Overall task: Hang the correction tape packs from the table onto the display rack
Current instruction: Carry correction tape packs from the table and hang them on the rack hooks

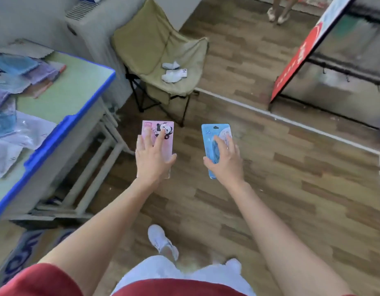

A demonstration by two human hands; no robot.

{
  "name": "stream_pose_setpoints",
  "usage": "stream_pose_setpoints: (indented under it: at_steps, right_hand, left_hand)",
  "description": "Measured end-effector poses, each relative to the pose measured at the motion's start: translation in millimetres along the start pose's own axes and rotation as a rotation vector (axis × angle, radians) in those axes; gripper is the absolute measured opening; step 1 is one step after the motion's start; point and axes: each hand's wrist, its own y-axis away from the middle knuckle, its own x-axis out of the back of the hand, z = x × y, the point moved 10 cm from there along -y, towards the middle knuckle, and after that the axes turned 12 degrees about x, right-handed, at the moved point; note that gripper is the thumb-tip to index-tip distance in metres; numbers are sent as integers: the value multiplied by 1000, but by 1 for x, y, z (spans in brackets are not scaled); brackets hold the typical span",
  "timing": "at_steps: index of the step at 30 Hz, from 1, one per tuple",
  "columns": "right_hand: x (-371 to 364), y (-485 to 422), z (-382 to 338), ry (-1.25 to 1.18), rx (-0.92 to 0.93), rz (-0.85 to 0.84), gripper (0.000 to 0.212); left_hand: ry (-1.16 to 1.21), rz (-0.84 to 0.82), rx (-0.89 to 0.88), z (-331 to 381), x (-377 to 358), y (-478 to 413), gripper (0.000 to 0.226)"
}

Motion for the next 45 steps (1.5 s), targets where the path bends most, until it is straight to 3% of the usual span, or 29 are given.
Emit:
stream_pose_setpoints:
  at_steps: [12, 18, 38, 45]
  right_hand:
    - [162, 180, 243, 54, -292, 119, 61]
    - [233, 215, 331, 100, -380, 187, 64]
    - [459, 87, 588, 142, -428, 417, 64]
    - [550, 22, 685, 158, -329, 466, 64]
  left_hand:
    - [50, -136, -330, 255, -131, 172, 76]
    - [45, -171, -453, 361, -168, 220, 77]
    - [116, -216, -648, 747, -255, 177, 81]
    - [178, -129, -612, 877, -274, 156, 82]
